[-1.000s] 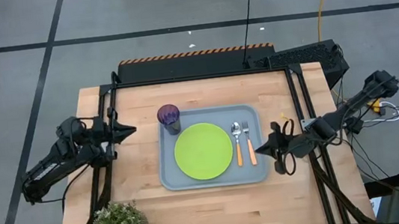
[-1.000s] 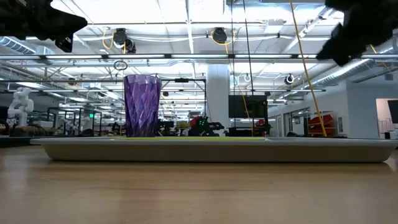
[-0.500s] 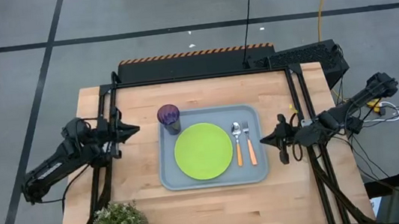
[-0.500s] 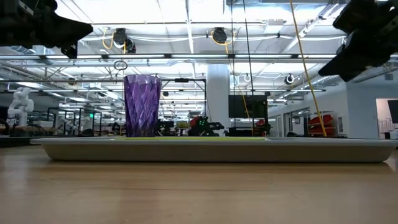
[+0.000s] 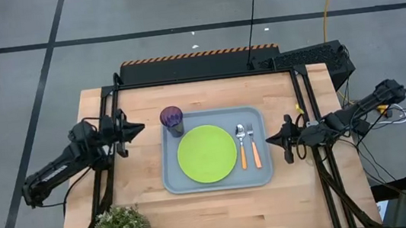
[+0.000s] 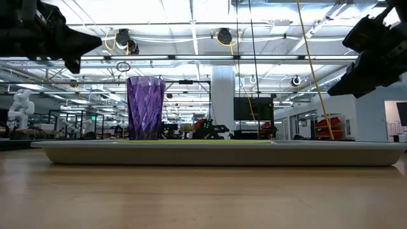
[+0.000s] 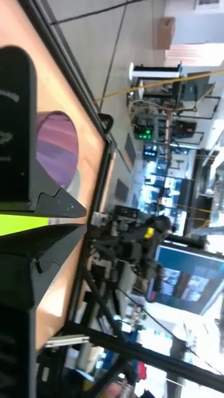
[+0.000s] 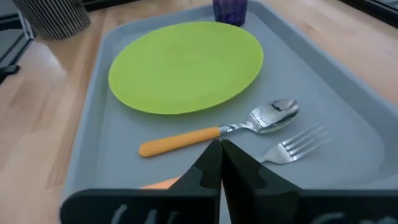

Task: Pick and place plate/cup/fork/spoon on tray
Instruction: Return to home position

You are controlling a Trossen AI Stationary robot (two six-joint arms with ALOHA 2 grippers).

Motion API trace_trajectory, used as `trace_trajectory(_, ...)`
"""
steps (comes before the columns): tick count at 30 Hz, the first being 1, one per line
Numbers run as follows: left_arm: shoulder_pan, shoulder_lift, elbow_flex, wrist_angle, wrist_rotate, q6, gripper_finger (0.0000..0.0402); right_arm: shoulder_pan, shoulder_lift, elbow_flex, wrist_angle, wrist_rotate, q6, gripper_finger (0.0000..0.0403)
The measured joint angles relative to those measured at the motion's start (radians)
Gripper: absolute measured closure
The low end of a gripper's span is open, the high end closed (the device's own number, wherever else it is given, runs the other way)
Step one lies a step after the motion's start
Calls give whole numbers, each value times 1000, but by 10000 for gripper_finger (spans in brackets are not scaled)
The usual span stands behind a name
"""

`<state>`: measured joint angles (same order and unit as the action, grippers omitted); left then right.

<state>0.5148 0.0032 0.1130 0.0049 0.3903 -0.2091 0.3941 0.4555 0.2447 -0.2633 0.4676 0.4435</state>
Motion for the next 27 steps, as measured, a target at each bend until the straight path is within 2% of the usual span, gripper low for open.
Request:
trace_trajectory(4,-23,0,-20,42,-20,-28,371,-2,-35,-27,-1,-1,7,403)
trace_trajectory(10,-105,0,-46,49,-138,-29,371,-2,-77,-37,-17,-1,12,403)
trace_trajectory(19,-235,0,-50,53,-290,44,371,-3,-100,-37,-57,7,16,403)
trace_trajectory(27,-318,0,-50,47,-371,113,371,-3,-129,-85,-10,29,22,403)
